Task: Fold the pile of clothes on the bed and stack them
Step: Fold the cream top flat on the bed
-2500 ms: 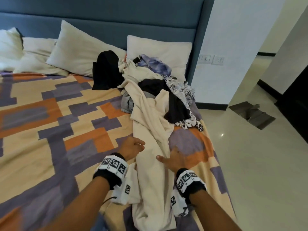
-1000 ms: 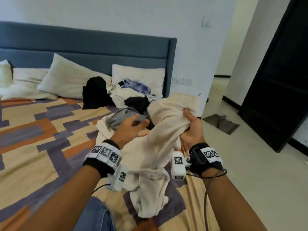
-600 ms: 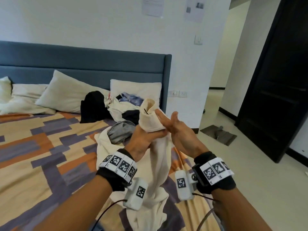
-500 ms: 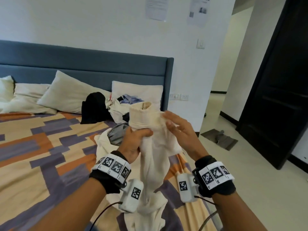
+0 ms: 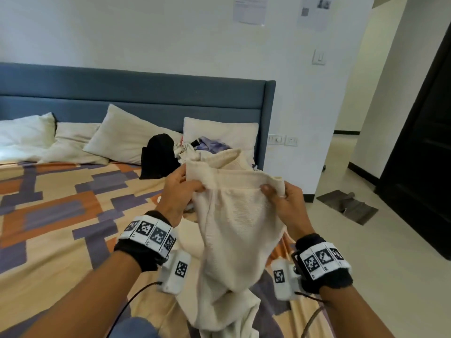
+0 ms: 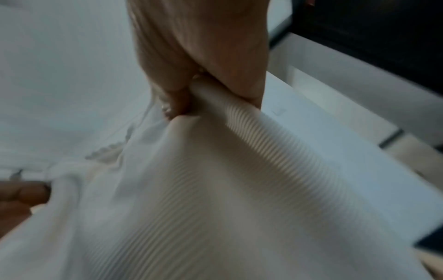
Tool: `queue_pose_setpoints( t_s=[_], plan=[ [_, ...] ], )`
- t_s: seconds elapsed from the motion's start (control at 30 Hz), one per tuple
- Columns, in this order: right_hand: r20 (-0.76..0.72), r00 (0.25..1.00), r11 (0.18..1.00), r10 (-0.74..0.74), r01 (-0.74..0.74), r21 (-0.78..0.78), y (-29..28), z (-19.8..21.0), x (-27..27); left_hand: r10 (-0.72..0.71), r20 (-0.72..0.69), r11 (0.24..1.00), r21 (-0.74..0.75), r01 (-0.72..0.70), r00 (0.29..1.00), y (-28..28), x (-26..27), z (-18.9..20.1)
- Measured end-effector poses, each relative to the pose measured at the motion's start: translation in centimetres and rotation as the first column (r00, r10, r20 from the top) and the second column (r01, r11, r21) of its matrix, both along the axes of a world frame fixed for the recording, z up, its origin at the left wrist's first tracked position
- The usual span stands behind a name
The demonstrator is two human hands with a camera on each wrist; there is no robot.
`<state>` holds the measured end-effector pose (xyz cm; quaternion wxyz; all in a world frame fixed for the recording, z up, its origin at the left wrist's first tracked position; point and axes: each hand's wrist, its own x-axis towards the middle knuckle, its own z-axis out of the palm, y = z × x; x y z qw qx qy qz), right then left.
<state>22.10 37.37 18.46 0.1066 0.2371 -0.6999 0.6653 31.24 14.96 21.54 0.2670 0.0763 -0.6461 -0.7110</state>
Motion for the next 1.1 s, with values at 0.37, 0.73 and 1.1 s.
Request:
queue_pose_setpoints(
  t_s=[0.37, 0.73, 1.1],
  plan=[
    [0.046, 0.949, 0.891, 0.311, -0.275, -0.362, 0.9, 0.1, 1.8, -0.240, 0.405, 0.365, -0.805, 0.468, 0.883, 1.7, 0.5, -5.8],
    [0.006, 0.907, 0.779, 0.420, -0.358, -0.514, 6.9, -1.5, 0.5, -0.093, 0.448, 0.357, -0.819, 0.450, 0.889, 2.3, 2.4, -12.3],
    [0.151, 0.898, 0.888, 0.413, -0.434, 0.152, 8.9, -10.1, 2.2, 0.261, -0.196, 0.424, -0.857, -0.294, 0.945, -5.3, 4.5, -13.1]
  ],
)
